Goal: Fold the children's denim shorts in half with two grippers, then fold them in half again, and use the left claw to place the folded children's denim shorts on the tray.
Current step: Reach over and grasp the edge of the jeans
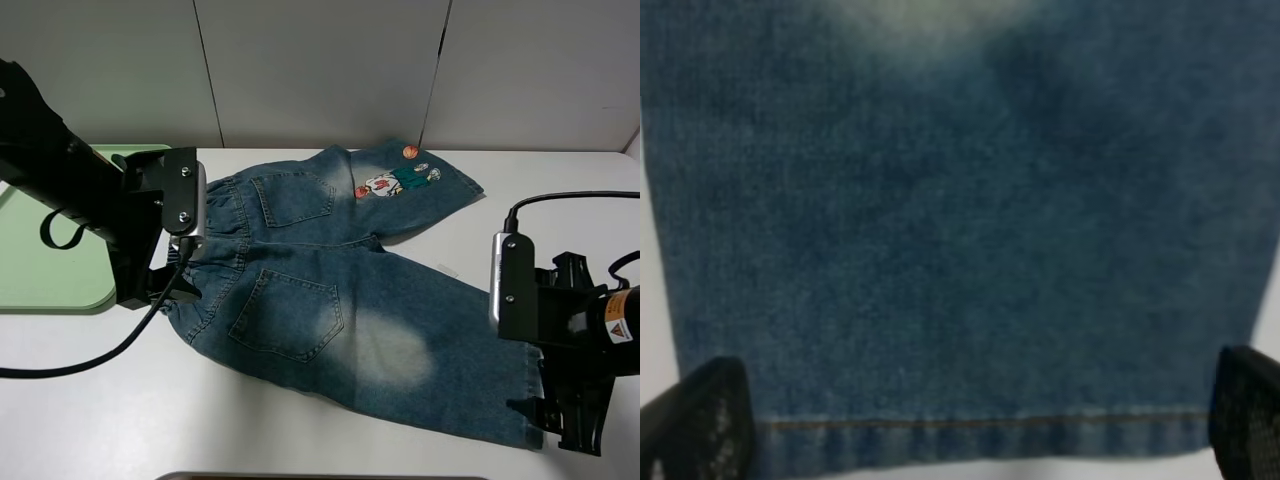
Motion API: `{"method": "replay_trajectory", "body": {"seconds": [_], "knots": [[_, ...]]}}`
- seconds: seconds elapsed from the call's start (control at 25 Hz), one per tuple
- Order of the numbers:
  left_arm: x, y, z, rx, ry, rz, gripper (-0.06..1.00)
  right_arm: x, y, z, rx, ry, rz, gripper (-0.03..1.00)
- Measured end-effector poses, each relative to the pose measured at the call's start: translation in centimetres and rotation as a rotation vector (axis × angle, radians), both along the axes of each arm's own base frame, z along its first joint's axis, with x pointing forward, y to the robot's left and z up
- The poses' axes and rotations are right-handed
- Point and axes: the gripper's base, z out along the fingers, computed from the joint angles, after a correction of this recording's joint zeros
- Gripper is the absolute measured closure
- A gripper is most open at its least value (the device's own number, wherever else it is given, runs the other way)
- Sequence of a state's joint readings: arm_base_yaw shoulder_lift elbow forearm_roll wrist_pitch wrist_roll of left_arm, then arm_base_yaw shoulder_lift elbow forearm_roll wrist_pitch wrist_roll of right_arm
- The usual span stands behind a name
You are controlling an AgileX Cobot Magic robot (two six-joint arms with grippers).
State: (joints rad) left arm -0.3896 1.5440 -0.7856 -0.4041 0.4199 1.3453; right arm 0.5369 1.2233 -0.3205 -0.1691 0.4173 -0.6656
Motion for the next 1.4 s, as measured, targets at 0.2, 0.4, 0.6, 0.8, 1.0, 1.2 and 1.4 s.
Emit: {"method": "replay_trajectory", "body": {"seconds": [0.2, 0.4, 0.6, 0.8, 1.0, 1.2, 1.4], "knots": [[0.4, -0.1, -0.9, 0.012, 0.01, 0.004, 0.1, 0.4, 0.3, -0.7, 0.011, 0.015, -0.013, 0.27], [0.8, -0.1, -1.6, 0.02, 0.005, 0.015, 0.1, 0.4, 0.6, -1.0, 0.051, 0.038, -0.068, 0.27], [1.1, -0.1, -1.6, 0.016, -0.024, 0.028, 0.1, 0.3, 0.8, -1.1, 0.082, 0.058, -0.107, 0.27], [1.3, -0.1, -1.5, 0.013, -0.047, 0.036, 0.1, 0.1, 1.0, -1.1, 0.094, 0.082, -0.104, 0.27], [1.3, -0.1, -1.5, 0.013, -0.048, 0.037, 0.1, 0.1, 1.0, -1.5, 0.074, 0.103, -0.088, 0.27], [1.3, -0.3, -1.4, -0.011, -0.04, 0.062, 0.11, 0.7, 1.2, -3.3, 0.024, 0.145, -0.067, 0.27], [1.4, -0.3, -1.4, -0.023, -0.049, 0.07, 0.11, 1.2, 1.4, -4.7, 0.012, 0.151, -0.058, 0.27]]}}
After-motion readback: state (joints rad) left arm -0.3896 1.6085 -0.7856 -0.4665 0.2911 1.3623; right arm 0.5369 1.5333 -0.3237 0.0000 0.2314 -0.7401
